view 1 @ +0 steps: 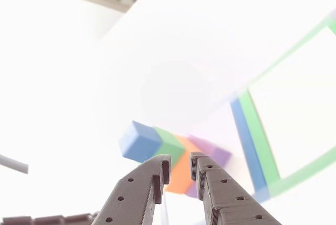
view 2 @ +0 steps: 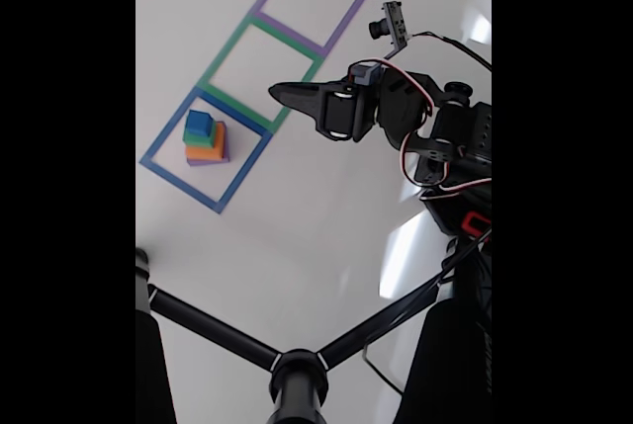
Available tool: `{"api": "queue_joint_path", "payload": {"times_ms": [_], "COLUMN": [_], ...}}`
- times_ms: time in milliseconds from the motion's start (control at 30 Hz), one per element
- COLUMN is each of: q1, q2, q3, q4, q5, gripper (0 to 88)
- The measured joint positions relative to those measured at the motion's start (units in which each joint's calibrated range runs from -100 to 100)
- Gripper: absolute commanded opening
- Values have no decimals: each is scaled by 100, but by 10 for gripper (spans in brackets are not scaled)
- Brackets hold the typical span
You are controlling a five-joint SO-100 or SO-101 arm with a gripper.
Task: Tower of hanoi
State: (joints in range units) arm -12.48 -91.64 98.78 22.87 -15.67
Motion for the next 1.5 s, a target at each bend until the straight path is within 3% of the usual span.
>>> {"api": "queue_joint_path", "payload": {"times_ms": [500, 933, 1500], "q1": [-418, -467, 237], "q2": [-768, -768, -768], "q3": [52, 26, -131], "q4": [2536, 3427, 3884], "q5": [-3429, -5537, -5714], "gripper": [0, 0, 0]}}
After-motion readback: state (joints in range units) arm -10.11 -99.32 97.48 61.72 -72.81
